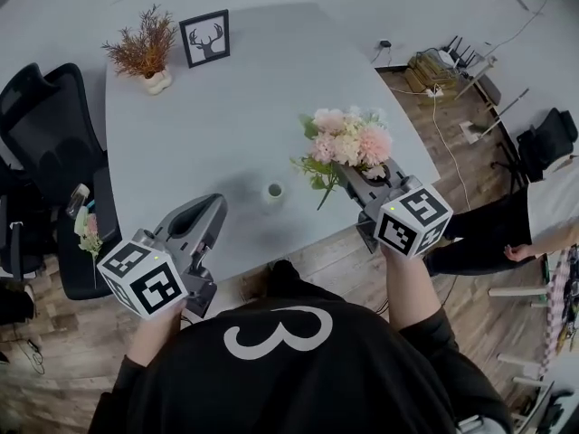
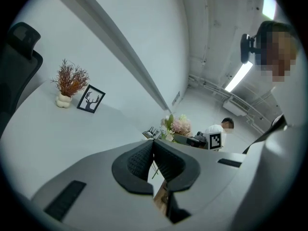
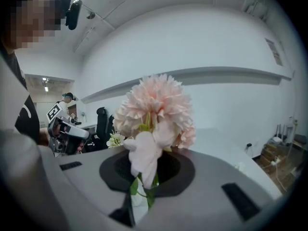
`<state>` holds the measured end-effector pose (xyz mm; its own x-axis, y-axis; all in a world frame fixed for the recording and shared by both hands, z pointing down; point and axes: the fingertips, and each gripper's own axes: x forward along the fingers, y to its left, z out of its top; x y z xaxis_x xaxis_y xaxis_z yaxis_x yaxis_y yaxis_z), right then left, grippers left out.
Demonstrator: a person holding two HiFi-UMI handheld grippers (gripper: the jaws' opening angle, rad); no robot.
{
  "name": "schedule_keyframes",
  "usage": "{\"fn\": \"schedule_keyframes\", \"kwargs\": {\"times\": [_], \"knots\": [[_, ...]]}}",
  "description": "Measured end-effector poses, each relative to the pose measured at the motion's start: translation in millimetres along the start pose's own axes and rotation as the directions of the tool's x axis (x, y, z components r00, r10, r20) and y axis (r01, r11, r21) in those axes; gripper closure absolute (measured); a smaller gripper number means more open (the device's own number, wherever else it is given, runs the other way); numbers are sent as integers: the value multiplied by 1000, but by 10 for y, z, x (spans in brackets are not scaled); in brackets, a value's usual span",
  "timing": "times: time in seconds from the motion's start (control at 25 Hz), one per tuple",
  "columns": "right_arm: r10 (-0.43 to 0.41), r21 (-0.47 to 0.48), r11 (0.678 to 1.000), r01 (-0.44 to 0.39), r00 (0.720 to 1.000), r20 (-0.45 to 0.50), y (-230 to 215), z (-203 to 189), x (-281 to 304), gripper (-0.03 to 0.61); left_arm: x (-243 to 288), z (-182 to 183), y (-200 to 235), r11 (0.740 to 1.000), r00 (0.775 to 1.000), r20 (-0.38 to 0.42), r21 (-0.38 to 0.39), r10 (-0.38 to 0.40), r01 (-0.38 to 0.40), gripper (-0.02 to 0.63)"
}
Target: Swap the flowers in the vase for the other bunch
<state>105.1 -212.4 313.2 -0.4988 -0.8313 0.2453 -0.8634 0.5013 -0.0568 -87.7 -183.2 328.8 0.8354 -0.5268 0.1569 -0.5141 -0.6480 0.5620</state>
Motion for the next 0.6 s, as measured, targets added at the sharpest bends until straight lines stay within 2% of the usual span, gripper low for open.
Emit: {"fn": "schedule_keyframes", "kwargs": {"times": [0.32, 0.6], "knots": [[30, 65, 998, -23, 994, -104, -462, -273, 494, 522, 511, 97, 263, 999, 1000, -23, -45, 18, -19, 601], [37, 51, 998, -28, 983, -180, -727, -589, 781, 520, 738, -22, 435, 994, 998, -31, -90, 54, -56, 601]]}}
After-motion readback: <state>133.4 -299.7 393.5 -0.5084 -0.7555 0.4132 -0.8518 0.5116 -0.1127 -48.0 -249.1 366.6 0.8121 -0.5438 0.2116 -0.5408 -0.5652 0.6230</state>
